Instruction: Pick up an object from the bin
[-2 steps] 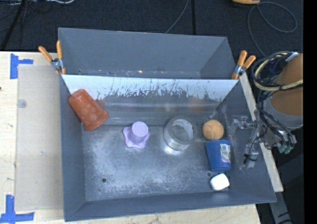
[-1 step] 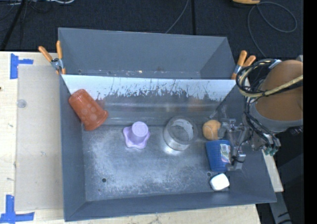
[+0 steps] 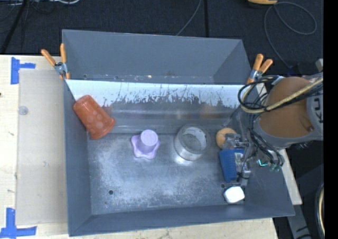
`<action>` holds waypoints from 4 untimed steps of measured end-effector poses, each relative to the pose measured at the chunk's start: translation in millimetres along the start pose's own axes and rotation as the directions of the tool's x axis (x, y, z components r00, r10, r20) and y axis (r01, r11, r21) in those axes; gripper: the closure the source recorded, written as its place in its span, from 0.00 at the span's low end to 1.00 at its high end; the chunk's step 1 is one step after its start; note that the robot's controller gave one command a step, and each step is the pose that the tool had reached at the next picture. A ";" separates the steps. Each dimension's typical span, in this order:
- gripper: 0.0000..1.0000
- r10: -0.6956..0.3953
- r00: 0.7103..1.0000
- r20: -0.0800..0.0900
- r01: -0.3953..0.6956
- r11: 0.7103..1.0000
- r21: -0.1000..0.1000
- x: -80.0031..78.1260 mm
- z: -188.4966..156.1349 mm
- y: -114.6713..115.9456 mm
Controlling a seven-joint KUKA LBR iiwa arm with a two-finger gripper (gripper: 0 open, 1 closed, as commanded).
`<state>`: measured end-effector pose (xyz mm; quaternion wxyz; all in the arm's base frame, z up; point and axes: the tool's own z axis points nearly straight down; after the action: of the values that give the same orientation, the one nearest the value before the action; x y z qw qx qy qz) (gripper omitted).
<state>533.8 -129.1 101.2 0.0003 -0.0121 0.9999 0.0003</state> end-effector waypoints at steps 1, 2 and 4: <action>0.00 -0.010 1.000 -0.004 0.010 1.000 -0.002 -4.0 29.9 -2.2; 0.00 -0.011 1.000 -0.003 0.011 1.000 -0.001 -4.3 29.1 -2.4; 0.00 -0.107 0.994 -0.002 0.107 0.994 -0.001 -3.8 30.0 1.1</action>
Offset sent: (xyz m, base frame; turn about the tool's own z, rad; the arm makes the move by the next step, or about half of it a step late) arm 0.0000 0.0000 0.0000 0.0000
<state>537.5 -127.9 71.2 -0.0008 -0.0655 0.9978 0.0007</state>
